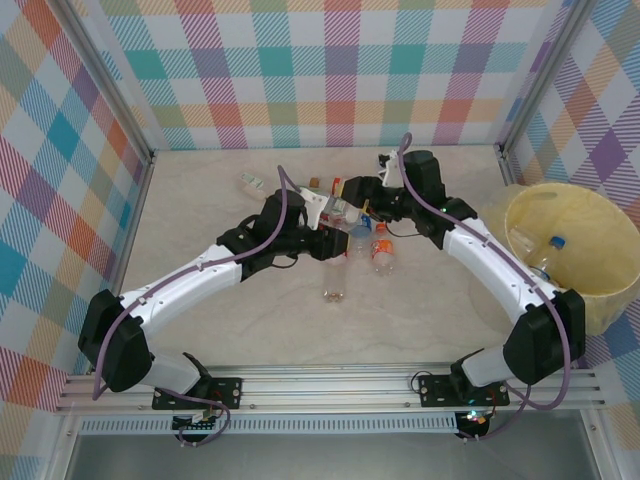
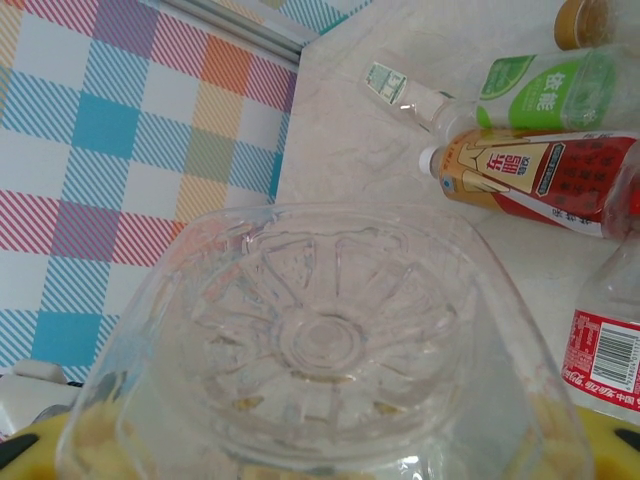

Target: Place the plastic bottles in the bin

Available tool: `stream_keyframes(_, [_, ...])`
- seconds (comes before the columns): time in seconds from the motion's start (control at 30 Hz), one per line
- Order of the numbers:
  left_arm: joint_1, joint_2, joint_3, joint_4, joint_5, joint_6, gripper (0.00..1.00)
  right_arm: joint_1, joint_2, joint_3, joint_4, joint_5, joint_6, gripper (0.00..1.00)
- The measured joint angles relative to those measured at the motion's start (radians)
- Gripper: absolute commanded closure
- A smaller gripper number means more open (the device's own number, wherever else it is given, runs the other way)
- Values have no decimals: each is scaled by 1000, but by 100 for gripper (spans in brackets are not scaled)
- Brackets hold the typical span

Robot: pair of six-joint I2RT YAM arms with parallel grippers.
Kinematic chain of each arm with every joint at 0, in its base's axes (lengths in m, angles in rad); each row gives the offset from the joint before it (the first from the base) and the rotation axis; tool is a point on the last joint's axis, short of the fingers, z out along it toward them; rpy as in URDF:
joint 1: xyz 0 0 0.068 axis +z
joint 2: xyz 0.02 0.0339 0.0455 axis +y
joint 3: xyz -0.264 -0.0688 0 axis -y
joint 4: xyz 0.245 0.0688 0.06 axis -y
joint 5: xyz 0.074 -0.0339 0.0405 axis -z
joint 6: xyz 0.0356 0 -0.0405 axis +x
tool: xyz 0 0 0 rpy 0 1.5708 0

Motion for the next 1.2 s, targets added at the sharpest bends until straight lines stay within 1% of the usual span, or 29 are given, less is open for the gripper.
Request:
stream_keyframes(0.03, [0, 0, 0, 4, 0, 0, 61, 1, -3, 0, -1, 6, -2, 50])
stream_keyframes(0.1, [-1, 0, 1, 7, 4, -4, 41, 1, -9, 0, -7, 14, -5, 50])
stream_keyframes(0.13, [-1, 0, 1, 10, 6, -19, 29, 1, -12, 0, -11, 25, -12, 50])
stream_keyframes(0.17, [-2, 0, 1, 16, 8, -32, 20, 1, -15, 0, -19, 42, -23, 50])
stream_keyframes(0.3, [-1, -6, -2, 97, 69, -71, 0, -4, -21, 25, -91, 121, -83, 50])
stream_keyframes(0.4, [-1, -34, -7, 156, 93, -85, 0, -16, -40, 60, -153, 184, -138, 49])
stream_keyframes(0.47, [-1, -66, -15, 180, 82, -92, 0, -27, -67, 79, -188, 228, -177, 48])
stream_keyframes(0.53, [-1, -100, -24, 194, 49, -101, 0, -47, -105, 94, -219, 274, -214, 48])
stream_keyframes(0.67, [2, -158, -55, 221, -52, -115, 0, -96, -189, 115, -270, 364, -289, 48])
stream_keyframes(0.8, [12, -180, -97, 247, -123, -141, 0, -166, -253, 154, -323, 425, -363, 46])
stream_keyframes(0.97, [24, -180, -127, 244, -175, -166, 0, -282, -309, 196, -362, 443, -428, 46])
stream_keyframes(1.13, [28, -180, -127, 240, -225, -191, 0, -376, -315, 286, -410, 444, -495, 47])
stream_keyframes(1.2, [28, -178, -127, 225, -266, -209, 0, -405, -314, 332, -438, 454, -527, 47])
